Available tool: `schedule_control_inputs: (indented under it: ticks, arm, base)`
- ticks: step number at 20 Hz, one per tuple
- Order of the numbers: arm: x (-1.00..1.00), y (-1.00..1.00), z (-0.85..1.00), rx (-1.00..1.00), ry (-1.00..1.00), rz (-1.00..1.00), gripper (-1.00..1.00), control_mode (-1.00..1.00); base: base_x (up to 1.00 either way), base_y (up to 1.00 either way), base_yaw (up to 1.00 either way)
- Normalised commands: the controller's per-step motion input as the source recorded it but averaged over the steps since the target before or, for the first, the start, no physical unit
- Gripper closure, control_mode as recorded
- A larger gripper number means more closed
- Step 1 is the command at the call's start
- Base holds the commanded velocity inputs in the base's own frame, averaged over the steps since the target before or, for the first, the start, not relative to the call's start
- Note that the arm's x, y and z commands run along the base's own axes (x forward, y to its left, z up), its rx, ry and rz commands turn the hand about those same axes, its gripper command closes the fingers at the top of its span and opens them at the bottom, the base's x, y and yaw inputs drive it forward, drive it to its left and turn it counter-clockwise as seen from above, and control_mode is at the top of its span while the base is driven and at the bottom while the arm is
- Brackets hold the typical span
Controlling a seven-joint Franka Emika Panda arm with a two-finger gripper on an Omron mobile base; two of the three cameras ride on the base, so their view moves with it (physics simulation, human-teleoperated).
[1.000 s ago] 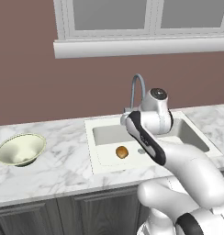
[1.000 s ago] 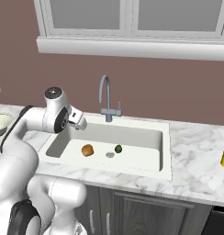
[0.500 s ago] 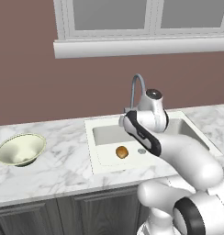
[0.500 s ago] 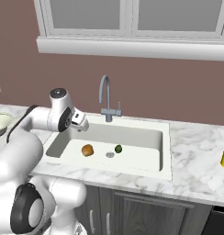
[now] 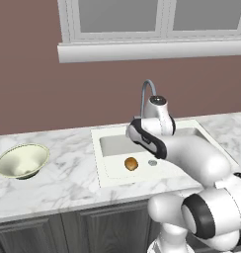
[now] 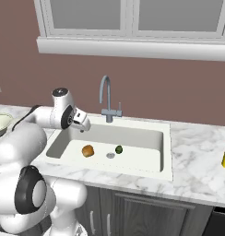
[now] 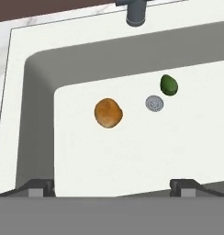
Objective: Remove the potato and avocado from the sink. Then move the bowl and cup from the counter to the sink for washing.
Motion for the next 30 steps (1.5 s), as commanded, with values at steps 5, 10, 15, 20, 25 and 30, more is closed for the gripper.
schedule_control_inputs:
  ticks: [5, 10, 15, 20, 25, 30]
  arm:
    - [0.14, 0.0, -0.16, -0.03, 0.0, 0.0, -1.0, -1.0]
    - [0.14, 0.0, -0.16, 0.0, 0.01, 0.0, -1.0, -1.0]
    - [0.14, -0.01, -0.15, 0.0, 0.0, 0.0, -1.0, -1.0]
    - [0.16, 0.0, -0.13, 0.0, 0.0, 0.02, -1.0, -1.0]
    - [0.15, 0.0, -0.13, 0.0, 0.0, 0.03, -1.0, -1.0]
    - [0.15, 0.0, -0.14, 0.0, 0.0, 0.04, -1.0, -1.0]
  base:
    - [0.0, 0.0, 0.0]
    - [0.0, 0.0, 0.0]
    - [0.0, 0.0, 0.0]
    - [0.0, 0.0, 0.0]
    - [0.0, 0.0, 0.0]
    - [0.0, 0.0, 0.0]
